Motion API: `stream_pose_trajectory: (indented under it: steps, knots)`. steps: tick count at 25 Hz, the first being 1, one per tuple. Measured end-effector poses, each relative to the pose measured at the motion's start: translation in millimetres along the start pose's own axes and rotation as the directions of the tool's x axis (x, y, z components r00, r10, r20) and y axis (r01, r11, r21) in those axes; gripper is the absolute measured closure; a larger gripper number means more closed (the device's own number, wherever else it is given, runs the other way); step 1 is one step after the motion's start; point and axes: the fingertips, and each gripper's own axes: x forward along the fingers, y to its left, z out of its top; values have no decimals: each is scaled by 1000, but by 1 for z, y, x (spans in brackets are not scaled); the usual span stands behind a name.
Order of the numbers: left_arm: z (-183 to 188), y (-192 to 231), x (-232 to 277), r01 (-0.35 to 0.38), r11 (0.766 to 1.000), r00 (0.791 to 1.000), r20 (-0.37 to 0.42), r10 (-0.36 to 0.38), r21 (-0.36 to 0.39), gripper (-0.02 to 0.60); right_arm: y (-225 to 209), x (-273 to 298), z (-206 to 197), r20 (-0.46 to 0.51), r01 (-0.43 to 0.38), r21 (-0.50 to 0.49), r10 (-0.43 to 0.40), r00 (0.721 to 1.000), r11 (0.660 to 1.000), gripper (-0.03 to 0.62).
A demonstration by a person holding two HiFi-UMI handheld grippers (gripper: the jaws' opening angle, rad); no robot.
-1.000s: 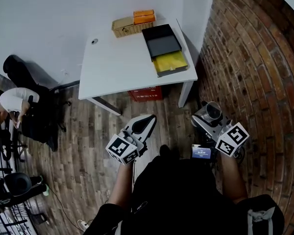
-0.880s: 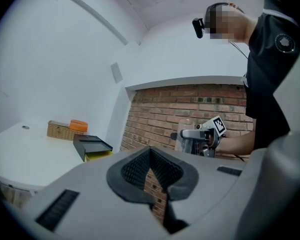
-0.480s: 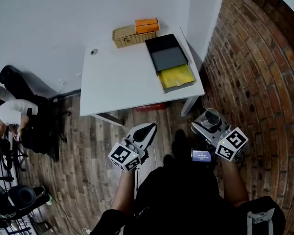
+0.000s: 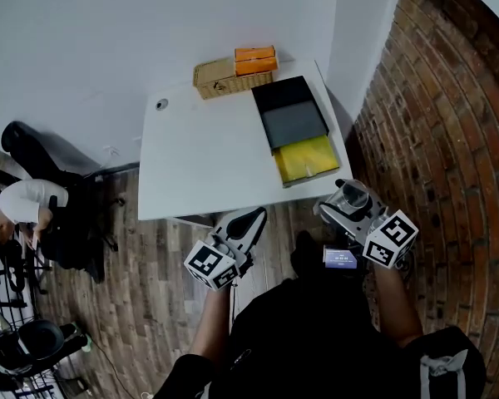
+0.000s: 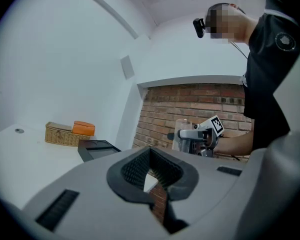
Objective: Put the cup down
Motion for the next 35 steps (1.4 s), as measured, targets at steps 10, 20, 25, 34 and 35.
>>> stream_pose_trajectory:
  steps: [10, 20, 25, 34, 35]
  knots:
    - [23, 53, 72, -52, 999, 999, -5, 52, -2, 572, -77, 42, 21, -22, -68, 29, 68, 997, 997, 310]
    - [22, 82, 103, -75, 996, 997, -18, 74, -40, 574, -116, 75, 26, -56, -117, 42, 119, 991, 992, 312]
    - [24, 94, 107, -58, 997, 998, -24, 56, -60, 572, -120, 84, 27, -58, -106, 36, 108, 992, 994, 312]
    - [40, 104, 111, 16, 1000, 1000, -24, -17, -23, 573, -114, 91, 40, -24, -46, 34, 46, 999, 998, 312]
    - [39, 105, 112, 20, 999, 1000, -24, -20, -26, 572, -113, 92, 42, -21, -43, 32, 43, 999, 999, 312]
